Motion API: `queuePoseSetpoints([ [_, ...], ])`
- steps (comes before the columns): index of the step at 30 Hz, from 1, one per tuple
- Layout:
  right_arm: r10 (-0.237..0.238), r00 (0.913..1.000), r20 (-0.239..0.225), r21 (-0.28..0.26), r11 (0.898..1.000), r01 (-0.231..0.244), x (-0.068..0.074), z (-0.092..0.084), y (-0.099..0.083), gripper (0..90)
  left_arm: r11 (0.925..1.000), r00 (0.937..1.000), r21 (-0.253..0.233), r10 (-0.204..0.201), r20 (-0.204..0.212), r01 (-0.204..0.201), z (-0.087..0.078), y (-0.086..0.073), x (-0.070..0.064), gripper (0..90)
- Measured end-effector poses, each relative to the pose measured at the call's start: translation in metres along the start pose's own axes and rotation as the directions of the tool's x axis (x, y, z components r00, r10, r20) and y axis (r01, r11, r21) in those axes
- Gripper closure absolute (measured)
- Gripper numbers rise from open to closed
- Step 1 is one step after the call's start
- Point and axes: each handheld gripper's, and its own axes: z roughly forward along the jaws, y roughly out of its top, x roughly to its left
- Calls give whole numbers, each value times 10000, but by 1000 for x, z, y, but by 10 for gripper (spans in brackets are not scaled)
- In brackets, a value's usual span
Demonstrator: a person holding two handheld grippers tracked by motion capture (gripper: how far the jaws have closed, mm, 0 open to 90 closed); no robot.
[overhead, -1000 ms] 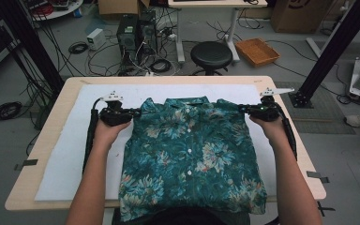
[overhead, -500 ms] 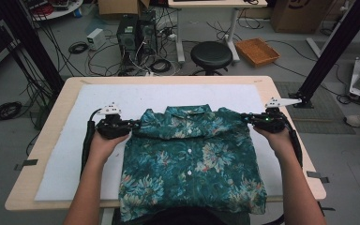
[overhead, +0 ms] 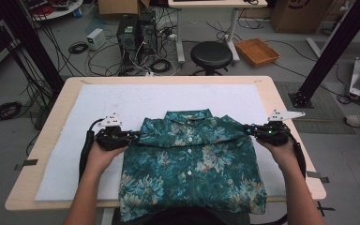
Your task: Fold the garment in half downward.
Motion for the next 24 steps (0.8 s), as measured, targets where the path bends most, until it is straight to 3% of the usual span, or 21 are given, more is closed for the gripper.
queuePoseSetpoints([
  [9, -205, 9997, -142, 122, 9997, 206, 16, -7, -16, 895, 9997, 9997, 174, 183, 177, -186, -9, -8, -12, 867],
  [11, -241, 9996, -163, 182, 9995, 244, 20, -9, -19, 895, 9991, 9993, 308, 281, 259, -289, -10, -10, -15, 867],
  [19, -72, 9999, -71, 841, 9964, 77, 27, -10, -46, 895, 9941, 9994, 1086, 12, 359, -51, -6, -26, -15, 867],
  [24, 15, 10000, -72, 1160, 9932, -6, 30, -8, -55, 892, 9877, 9989, 1556, 98, 468, -170, -3, -29, -19, 864],
])
